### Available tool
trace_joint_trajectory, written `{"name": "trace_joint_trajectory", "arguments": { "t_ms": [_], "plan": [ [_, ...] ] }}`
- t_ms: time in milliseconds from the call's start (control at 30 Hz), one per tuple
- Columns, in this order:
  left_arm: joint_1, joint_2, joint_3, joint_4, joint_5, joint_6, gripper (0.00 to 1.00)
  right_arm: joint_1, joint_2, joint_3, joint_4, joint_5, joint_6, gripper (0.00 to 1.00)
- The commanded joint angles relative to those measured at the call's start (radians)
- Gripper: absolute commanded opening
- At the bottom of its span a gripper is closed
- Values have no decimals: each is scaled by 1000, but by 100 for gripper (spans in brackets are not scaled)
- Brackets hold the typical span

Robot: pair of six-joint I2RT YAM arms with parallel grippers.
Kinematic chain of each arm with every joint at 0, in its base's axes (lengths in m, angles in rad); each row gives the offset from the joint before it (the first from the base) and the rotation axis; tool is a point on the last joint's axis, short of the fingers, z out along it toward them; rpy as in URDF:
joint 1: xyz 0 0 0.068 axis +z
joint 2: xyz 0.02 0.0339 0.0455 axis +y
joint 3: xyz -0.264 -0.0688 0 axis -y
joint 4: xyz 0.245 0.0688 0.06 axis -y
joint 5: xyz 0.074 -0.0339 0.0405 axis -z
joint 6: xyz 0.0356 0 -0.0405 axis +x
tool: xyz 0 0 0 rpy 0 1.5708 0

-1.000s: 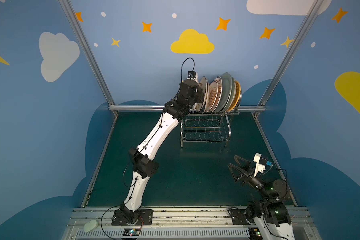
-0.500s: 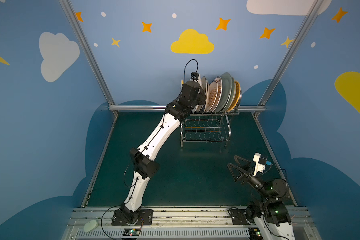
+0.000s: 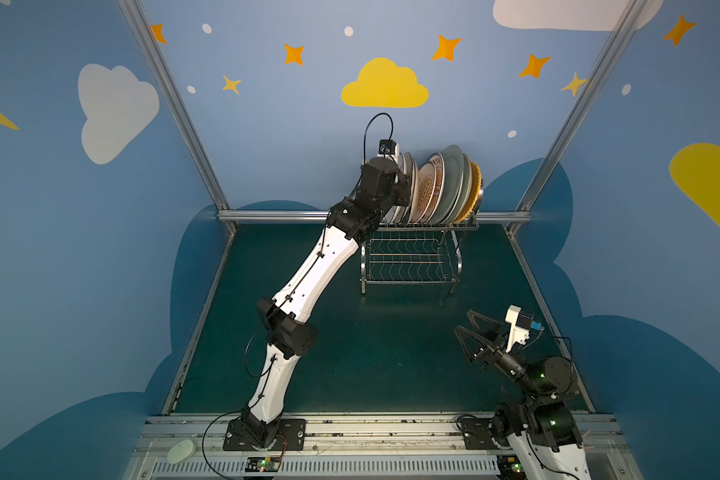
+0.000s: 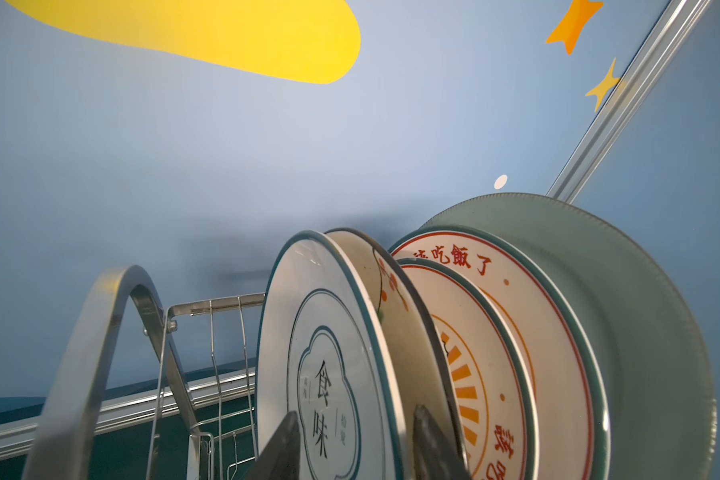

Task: Load the plates into the dish rack

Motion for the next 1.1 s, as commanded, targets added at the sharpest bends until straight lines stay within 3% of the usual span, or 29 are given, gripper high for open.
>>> {"name": "trace_joint_trajectory", "arguments": {
  "t_ms": [0,100,200,267,300,433,533,633,733,867,1067],
  "plan": [
    [0,-105,19,-29,13,-39,45,8,9,9,6,2,-15,90],
    [1,-184,-28,-68,76,-65,51,9,13,7,2,8,-29,90],
    [1,-310,-202,-28,171,-83,62,11,28,6,3,20,-32,90],
    [1,-436,-401,53,243,-86,75,11,35,15,-5,19,-48,90],
    [1,-503,-509,110,278,-77,99,11,33,24,-20,25,-60,90],
    [-1,-861,-1050,446,315,-104,100,12,10,49,-85,162,-88,90],
    [-1,-1116,-1361,551,239,-157,100,11,10,21,-39,261,-105,90],
    [-2,-1320,-1586,512,131,-184,100,11,102,80,-141,365,-142,90],
    [2,-1468,-1787,433,-105,-228,100,9,270,159,-216,506,-150,92],
    [41,-1551,-2003,374,-435,-258,100,7,449,190,-171,650,-193,92],
    [190,-1496,-2204,483,-610,-338,100,-18,605,118,78,728,-350,92]
  ]
}}
